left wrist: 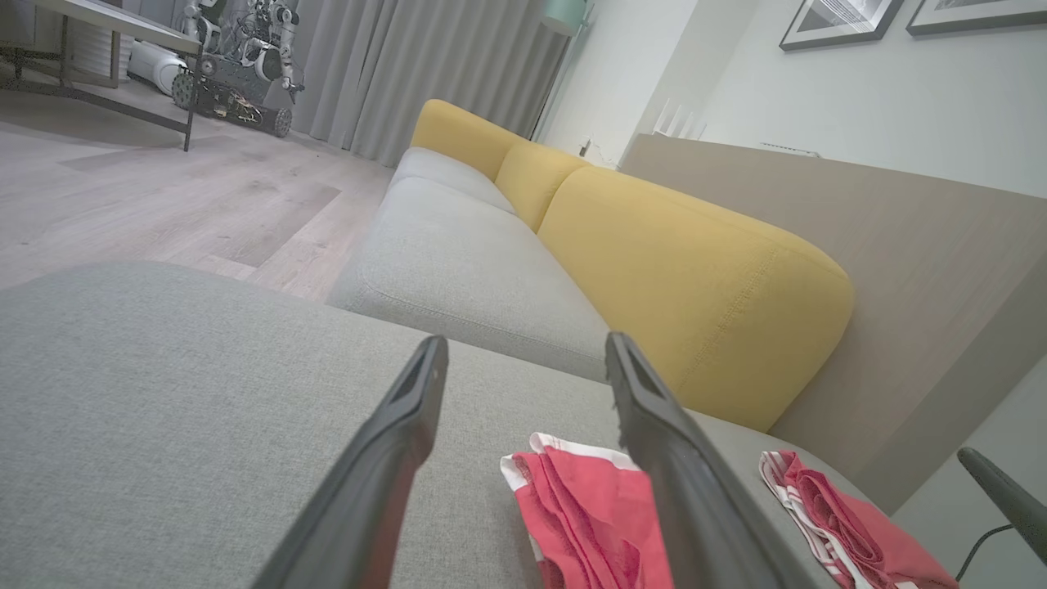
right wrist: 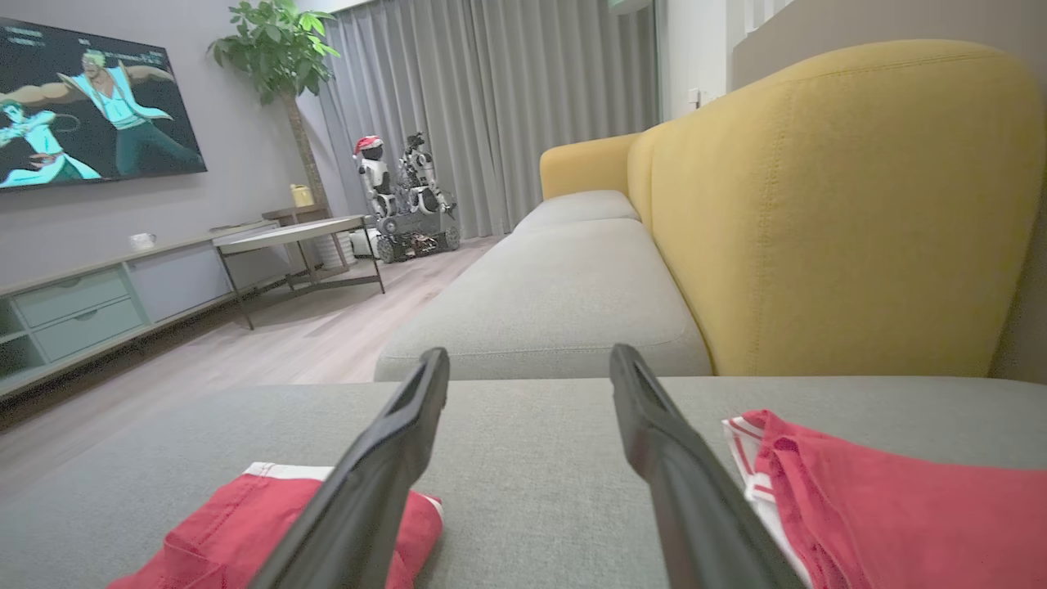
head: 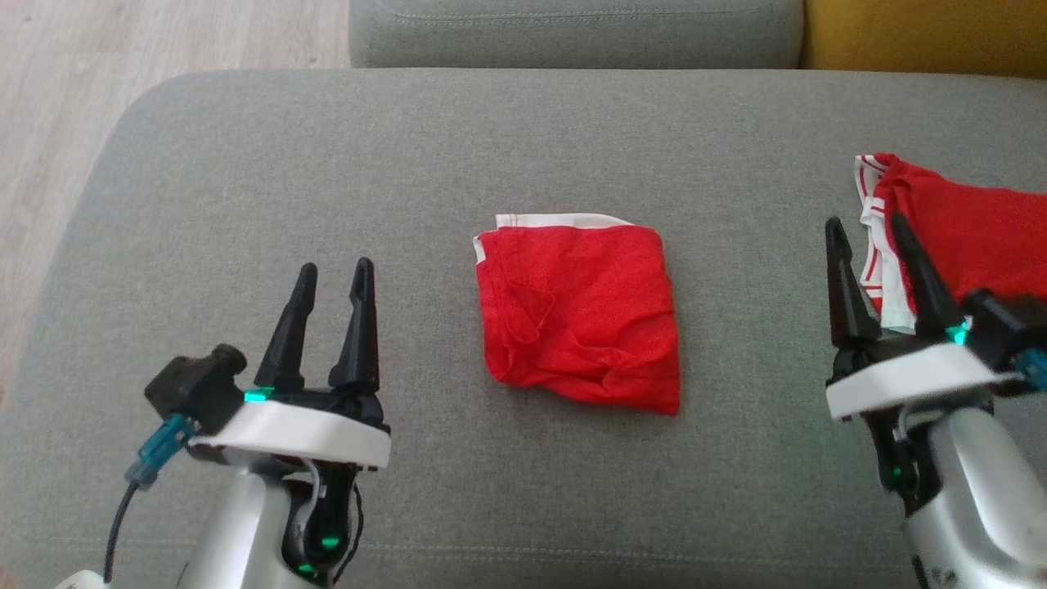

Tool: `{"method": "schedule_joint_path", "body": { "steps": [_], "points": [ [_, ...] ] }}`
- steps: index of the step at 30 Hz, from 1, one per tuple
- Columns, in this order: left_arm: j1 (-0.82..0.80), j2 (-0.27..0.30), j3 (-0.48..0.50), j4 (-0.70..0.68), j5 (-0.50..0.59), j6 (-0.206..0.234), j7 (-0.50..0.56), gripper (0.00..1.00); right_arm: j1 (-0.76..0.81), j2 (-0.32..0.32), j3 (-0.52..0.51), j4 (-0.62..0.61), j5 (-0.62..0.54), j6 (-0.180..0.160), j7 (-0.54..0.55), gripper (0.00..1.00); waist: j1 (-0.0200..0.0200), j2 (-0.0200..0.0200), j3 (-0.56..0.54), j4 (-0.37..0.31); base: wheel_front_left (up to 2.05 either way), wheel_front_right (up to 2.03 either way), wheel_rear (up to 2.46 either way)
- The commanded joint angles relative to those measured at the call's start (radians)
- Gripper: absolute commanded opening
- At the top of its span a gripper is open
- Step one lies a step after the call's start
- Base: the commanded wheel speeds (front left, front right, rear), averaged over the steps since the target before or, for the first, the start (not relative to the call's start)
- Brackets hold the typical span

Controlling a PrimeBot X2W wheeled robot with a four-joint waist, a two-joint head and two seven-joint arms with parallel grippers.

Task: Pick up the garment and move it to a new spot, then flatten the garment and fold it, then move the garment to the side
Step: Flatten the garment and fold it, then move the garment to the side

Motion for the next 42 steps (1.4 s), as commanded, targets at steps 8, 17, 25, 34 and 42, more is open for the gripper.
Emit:
{"method": "schedule_joint_path", "body": {
  "steps": [8,17,25,34,42],
  "points": [
    [0.008,0.008,0.052,-0.027,0.041,-0.012,-0.005,1.0,0.089,0.063,-0.079,-0.13,-0.152,0.007,-0.001,1.0,0.0,0.0,0.011,-0.031,0.0,0.0,0.0],
    [0.028,0.008,0.062,-0.048,0.043,-0.002,-0.005,1.0,0.134,0.108,-0.124,-0.157,-0.211,0.007,0.007,1.0,0.0,0.0,0.017,-0.044,0.0,0.0,0.0],
    [0.016,0.008,0.048,-0.057,0.04,-0.004,-0.005,1.0,0.118,0.129,-0.091,-0.142,-0.192,0.007,0.037,1.0,0.0,0.0,0.038,-0.023,0.0,0.0,0.0],
    [-0.011,0.008,0.025,-0.043,0.047,-0.01,-0.005,1.0,0.031,0.147,0.015,-0.017,-0.122,0.007,0.091,1.0,0.0,0.0,0.1,0.031,0.0,0.0,0.0],
    [-0.038,0.008,0.01,-0.037,0.045,-0.013,-0.005,1.0,-0.05,0.157,0.052,0.136,-0.067,0.007,0.124,1.0,0.0,0.0,0.139,0.083,0.0,0.0,0.0]
  ]
}}
